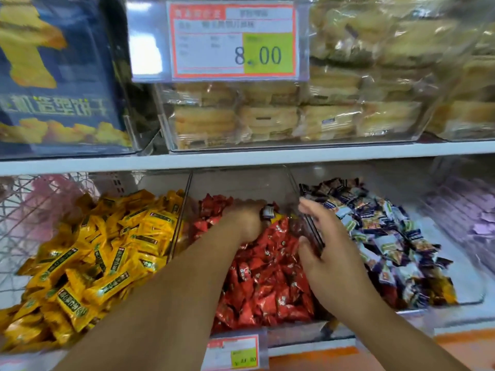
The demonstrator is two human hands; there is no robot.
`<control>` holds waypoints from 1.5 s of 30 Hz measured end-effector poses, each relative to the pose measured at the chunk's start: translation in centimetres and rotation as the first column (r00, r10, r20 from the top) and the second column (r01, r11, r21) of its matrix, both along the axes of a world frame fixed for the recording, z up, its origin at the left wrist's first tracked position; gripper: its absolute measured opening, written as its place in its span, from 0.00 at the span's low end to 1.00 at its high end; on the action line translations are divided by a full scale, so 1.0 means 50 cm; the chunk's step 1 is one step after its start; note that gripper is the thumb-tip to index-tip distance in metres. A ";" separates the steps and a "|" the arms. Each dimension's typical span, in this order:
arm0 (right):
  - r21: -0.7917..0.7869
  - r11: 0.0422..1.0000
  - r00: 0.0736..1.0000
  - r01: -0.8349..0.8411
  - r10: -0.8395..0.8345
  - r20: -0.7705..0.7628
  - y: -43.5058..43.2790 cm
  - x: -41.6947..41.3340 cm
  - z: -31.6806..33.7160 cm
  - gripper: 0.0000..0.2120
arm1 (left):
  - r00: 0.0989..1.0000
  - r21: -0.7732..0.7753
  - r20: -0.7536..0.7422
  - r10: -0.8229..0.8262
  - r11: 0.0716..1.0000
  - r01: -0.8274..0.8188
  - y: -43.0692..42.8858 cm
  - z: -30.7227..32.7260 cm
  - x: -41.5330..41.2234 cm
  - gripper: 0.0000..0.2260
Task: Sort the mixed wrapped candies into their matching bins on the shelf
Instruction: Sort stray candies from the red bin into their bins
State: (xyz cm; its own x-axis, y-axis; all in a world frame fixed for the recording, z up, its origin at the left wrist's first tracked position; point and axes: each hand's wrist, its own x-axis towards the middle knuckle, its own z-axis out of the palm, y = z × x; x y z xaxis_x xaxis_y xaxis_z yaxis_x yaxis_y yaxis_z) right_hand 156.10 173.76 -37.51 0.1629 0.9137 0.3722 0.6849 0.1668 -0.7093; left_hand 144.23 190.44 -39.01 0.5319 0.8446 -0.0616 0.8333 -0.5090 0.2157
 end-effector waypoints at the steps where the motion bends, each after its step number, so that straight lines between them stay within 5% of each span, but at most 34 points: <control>1: 0.000 1.000 1.000 -0.007 0.007 -0.002 0.000 0.000 0.002 0.27 | 0.999 -0.013 -0.021 -0.024 1.000 0.024 0.009 -0.002 0.000 0.24; 5: -0.004 1.000 1.000 -0.002 0.002 -0.031 -0.003 -0.001 0.008 0.28 | 0.995 -0.123 0.037 -0.091 0.988 0.095 0.033 0.012 -0.003 0.23; 9: -0.013 1.000 0.999 -0.019 0.019 -0.043 -0.004 -0.002 0.012 0.27 | 0.988 -0.193 0.157 0.008 0.981 0.023 0.046 0.023 -0.014 0.16; 14: -0.020 0.999 0.997 -0.032 0.031 -0.066 -0.004 -0.003 0.011 0.27 | 0.987 0.017 0.161 0.027 0.999 -0.030 0.071 0.072 -0.035 0.11; 21: -0.005 1.000 0.998 -0.030 0.029 -0.054 -0.004 -0.004 0.009 0.30 | 0.987 -0.271 0.118 -0.108 0.953 0.137 0.072 0.056 0.005 0.27; 26: 0.004 0.999 0.998 -0.034 0.035 -0.061 -0.001 -0.005 0.008 0.29 | 0.988 -0.206 0.111 -0.111 0.970 0.132 0.088 0.013 0.023 0.15; 33: 0.029 0.998 0.997 -0.047 0.048 -0.055 -0.001 -0.004 0.006 0.29 | 0.978 -0.164 0.180 -0.104 0.977 0.134 0.079 0.050 -0.003 0.13; 36: 0.036 0.999 0.998 -0.039 0.041 -0.052 0.000 -0.004 0.004 0.27 | 0.986 -0.105 0.075 -0.146 0.983 0.154 0.064 0.097 -0.017 0.12; 40: 0.042 0.999 0.998 -0.034 0.036 -0.049 -0.001 -0.006 0.005 0.26 | 0.968 -0.241 -0.149 -0.203 0.957 0.164 0.033 0.077 -0.030 0.17; 45: 0.044 0.999 0.999 -0.029 0.031 -0.040 -0.004 -0.007 0.004 0.25 | 0.971 -0.268 -0.103 -0.214 0.946 0.180 0.029 0.064 -0.030 0.19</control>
